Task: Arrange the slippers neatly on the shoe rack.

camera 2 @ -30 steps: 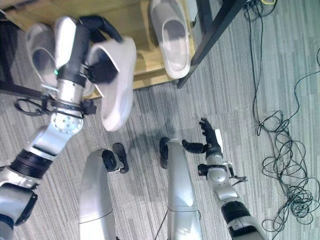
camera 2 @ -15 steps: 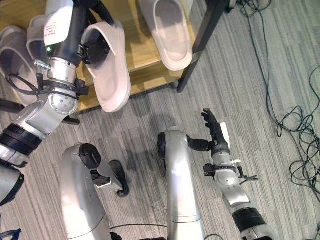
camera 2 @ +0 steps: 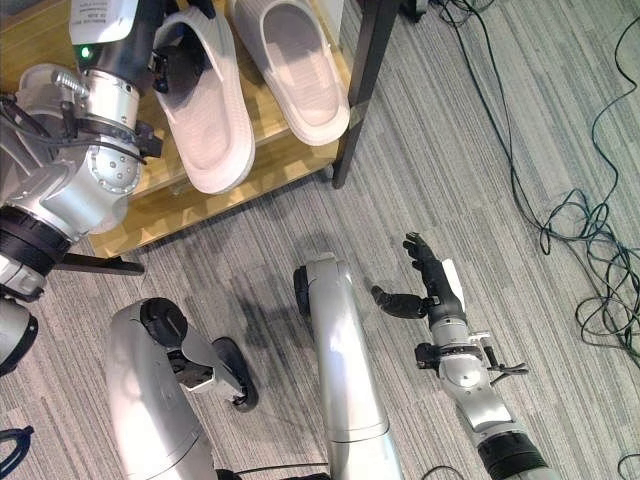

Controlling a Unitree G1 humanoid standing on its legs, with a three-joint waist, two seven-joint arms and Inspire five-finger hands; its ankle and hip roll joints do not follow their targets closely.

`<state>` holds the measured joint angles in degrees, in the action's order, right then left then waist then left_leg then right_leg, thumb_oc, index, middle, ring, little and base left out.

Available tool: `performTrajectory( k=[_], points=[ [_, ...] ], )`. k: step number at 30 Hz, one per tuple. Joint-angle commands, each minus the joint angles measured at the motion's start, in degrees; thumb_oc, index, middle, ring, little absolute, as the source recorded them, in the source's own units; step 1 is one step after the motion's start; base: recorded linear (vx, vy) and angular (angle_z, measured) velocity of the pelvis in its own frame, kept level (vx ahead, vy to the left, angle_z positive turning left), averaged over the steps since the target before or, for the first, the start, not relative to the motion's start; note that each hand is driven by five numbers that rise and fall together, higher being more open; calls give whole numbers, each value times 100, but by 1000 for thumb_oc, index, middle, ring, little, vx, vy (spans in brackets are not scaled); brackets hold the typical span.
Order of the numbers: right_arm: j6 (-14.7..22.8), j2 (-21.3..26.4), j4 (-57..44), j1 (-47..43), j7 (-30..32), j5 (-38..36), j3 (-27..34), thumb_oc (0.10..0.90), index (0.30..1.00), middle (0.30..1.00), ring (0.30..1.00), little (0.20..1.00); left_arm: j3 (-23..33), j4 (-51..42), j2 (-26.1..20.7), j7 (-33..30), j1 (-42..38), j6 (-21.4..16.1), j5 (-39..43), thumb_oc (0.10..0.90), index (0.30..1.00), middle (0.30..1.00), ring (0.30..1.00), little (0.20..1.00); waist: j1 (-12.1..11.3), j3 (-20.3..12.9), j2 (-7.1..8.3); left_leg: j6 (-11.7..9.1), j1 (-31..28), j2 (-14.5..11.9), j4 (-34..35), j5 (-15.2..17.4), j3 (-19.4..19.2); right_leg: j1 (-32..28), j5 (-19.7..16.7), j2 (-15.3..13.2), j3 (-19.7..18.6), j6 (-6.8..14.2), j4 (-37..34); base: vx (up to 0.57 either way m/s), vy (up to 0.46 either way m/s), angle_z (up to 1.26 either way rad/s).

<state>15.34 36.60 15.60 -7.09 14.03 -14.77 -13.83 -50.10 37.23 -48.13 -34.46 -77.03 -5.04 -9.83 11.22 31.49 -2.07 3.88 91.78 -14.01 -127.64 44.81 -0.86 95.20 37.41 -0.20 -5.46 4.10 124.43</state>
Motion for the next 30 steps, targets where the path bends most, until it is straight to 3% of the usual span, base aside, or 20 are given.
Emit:
performTrajectory(
  k=[1,11,12,13,19,30],
  points=[
    [649,354,-1090,4,2,-146,279,800,900,900,900,900,-12,481,-13,-210,-1418,-87,-216,400,300,300,300,300,219,-170,-11,-77,-183,336,108,-1,624,-525,563,-661,-341,5,-22,0,0,0],
    [705,534,-1210,129,-171,-215,317,800,900,900,900,900,-537,1363,36,37,-2038,6,-280,400,300,300,300,300,307,-170,94,-150,-183,316,94,-21,586,-525,506,-681,-460,-24,3,0,0,0],
    [699,542,-1205,132,-182,-225,305,800,900,900,900,900,-552,1473,77,90,-2070,28,-242,557,535,535,535,535,312,-170,98,-148,-183,317,86,-23,585,-525,500,-685,-450,-20,-5,0,0,0],
    [694,531,-1195,147,-191,-235,301,800,900,900,900,900,-576,1618,124,125,-2130,26,-217,800,900,900,900,900,312,-170,108,-151,-183,319,89,-24,582,-525,488,-684,-447,-13,-12,-6,6,-4],
    [654,499,-1148,256,-187,-165,273,800,900,900,900,900,-334,1619,320,129,-2161,14,43,800,900,900,900,900,311,-170,111,-163,-183,365,39,-18,540,-525,486,-678,-487,8,34,1,1,-3],
    [538,465,-1131,74,-63,54,199,800,900,900,900,900,545,538,604,87,-1127,-113,331,800,900,900,900,900,160,-170,155,-240,-183,533,-182,93,499,-525,665,-737,-577,-60,404,-3,-8,4]
  ],
)
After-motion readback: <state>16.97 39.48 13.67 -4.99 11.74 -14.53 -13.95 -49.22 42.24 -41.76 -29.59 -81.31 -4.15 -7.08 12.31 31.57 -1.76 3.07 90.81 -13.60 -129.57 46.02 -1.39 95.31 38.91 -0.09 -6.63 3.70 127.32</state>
